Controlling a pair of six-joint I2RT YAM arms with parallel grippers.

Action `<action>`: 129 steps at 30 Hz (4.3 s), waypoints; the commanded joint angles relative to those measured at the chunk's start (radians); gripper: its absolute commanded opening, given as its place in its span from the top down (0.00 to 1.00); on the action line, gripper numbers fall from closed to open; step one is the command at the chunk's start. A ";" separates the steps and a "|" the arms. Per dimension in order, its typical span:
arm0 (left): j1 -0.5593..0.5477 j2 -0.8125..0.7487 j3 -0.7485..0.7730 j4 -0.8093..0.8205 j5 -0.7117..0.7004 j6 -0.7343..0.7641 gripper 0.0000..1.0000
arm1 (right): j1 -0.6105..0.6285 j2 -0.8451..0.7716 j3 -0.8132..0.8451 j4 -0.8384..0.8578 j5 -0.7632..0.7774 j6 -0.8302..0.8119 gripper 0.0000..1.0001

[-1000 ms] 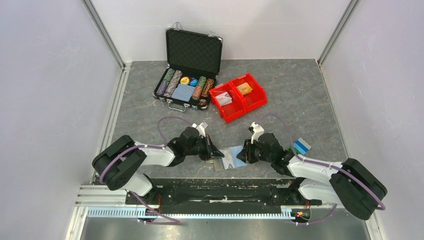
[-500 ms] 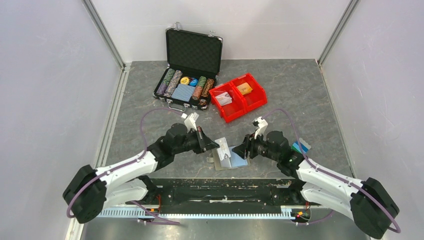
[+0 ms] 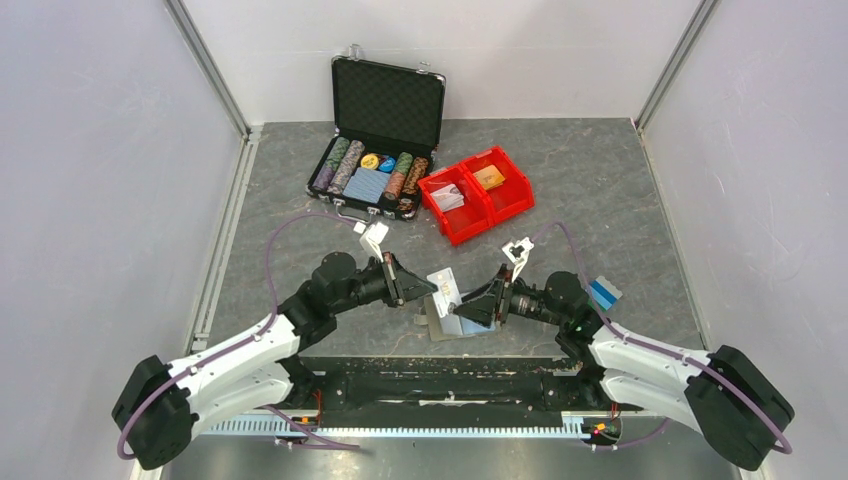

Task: Take the credit cards out of the card holder
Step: Place the credit card in the storage box.

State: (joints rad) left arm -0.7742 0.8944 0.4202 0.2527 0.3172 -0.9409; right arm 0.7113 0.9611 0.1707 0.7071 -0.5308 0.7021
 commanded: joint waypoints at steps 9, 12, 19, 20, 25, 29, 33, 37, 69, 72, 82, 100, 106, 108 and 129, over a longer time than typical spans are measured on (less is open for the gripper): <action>0.003 0.015 -0.037 0.168 0.084 -0.023 0.93 | -0.007 0.054 -0.036 0.307 -0.120 0.110 1.00; 0.003 0.017 -0.020 0.132 0.103 0.003 0.79 | -0.014 0.055 -0.036 0.307 -0.149 0.104 1.00; 0.009 0.014 0.169 -0.242 0.135 0.231 0.54 | -0.024 0.046 -0.012 0.175 -0.276 -0.003 1.00; 0.009 0.016 0.192 -0.300 0.147 0.263 0.52 | -0.024 0.050 -0.012 0.174 -0.302 -0.004 1.00; 0.009 0.072 0.357 -0.521 0.249 0.421 0.48 | -0.024 0.048 -0.028 0.176 -0.352 -0.006 1.00; 0.009 0.138 0.447 -0.665 0.329 0.520 0.48 | -0.023 0.051 -0.042 0.220 -0.388 0.008 1.00; 0.009 0.198 0.501 -0.749 0.378 0.594 0.48 | -0.023 0.071 -0.064 0.348 -0.441 0.084 1.00; 0.010 0.255 0.525 -0.770 0.462 0.631 0.51 | -0.021 0.081 -0.066 0.377 -0.452 0.102 1.00; 0.101 0.204 0.473 -0.463 0.059 0.394 0.98 | -0.021 -0.207 0.028 -0.192 -0.031 -0.153 0.02; 0.116 0.180 0.409 -0.301 -0.141 0.251 0.98 | -0.021 -0.247 0.025 -0.234 0.036 -0.158 0.02; 0.124 0.343 0.393 0.019 -0.647 0.006 0.98 | -0.021 -0.357 0.008 -0.341 0.209 -0.172 0.02; 0.110 0.821 0.687 -0.018 -0.865 -0.257 0.98 | -0.021 -0.502 0.145 -0.652 0.540 -0.230 0.02; 0.105 0.894 0.709 0.018 -0.846 -0.266 0.98 | -0.021 -0.577 0.167 -0.704 0.682 -0.239 0.02; 0.102 0.916 0.720 0.029 -0.848 -0.261 0.98 | -0.021 -0.586 0.169 -0.705 0.692 -0.240 0.02; 0.082 1.035 0.774 0.068 -0.950 -0.200 0.98 | -0.021 -0.580 0.178 -0.761 0.706 -0.257 0.02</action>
State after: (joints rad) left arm -0.6834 1.9064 1.1549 0.2790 -0.5549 -1.1694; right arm 0.6891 0.3790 0.3012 -0.0708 0.1566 0.4587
